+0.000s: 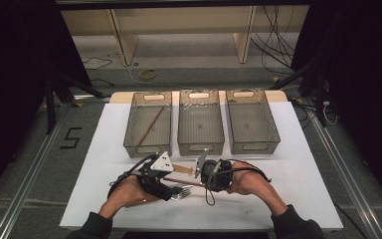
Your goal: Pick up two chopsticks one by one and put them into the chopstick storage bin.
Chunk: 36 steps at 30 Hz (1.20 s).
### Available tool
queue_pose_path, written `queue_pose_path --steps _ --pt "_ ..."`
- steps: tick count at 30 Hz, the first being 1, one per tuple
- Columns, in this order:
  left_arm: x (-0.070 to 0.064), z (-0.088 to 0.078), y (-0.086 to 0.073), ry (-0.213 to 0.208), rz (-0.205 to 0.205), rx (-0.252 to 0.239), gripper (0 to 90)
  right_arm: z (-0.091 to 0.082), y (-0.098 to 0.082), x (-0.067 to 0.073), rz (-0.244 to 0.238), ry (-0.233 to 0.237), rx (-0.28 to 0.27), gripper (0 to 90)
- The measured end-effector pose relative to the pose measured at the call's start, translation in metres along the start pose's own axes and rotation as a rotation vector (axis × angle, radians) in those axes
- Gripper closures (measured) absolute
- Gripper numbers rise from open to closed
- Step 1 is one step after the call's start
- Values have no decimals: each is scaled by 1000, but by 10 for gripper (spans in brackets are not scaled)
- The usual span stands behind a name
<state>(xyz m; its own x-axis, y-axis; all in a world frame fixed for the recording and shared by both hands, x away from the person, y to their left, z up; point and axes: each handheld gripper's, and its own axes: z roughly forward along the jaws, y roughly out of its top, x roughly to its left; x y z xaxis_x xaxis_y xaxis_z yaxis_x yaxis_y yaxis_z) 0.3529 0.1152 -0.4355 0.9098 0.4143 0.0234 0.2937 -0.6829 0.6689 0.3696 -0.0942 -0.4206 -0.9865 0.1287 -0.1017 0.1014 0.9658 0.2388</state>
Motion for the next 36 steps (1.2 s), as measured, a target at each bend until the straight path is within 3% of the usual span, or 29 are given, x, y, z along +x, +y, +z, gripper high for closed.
queue_pose_path --steps 8,12,27,36 --pt "-7 8 5 -16 67 85 384 -3 5 9 -31 11 -6 854" --pt "-9 13 8 -28 79 124 435 -4 7 12 -51 10 -8 854" --pt "-15 20 13 -67 129 162 620 -6 9 18 -78 19 -20 853" --pt "-17 21 12 -92 162 161 738 -7 9 18 -97 27 -26 852"
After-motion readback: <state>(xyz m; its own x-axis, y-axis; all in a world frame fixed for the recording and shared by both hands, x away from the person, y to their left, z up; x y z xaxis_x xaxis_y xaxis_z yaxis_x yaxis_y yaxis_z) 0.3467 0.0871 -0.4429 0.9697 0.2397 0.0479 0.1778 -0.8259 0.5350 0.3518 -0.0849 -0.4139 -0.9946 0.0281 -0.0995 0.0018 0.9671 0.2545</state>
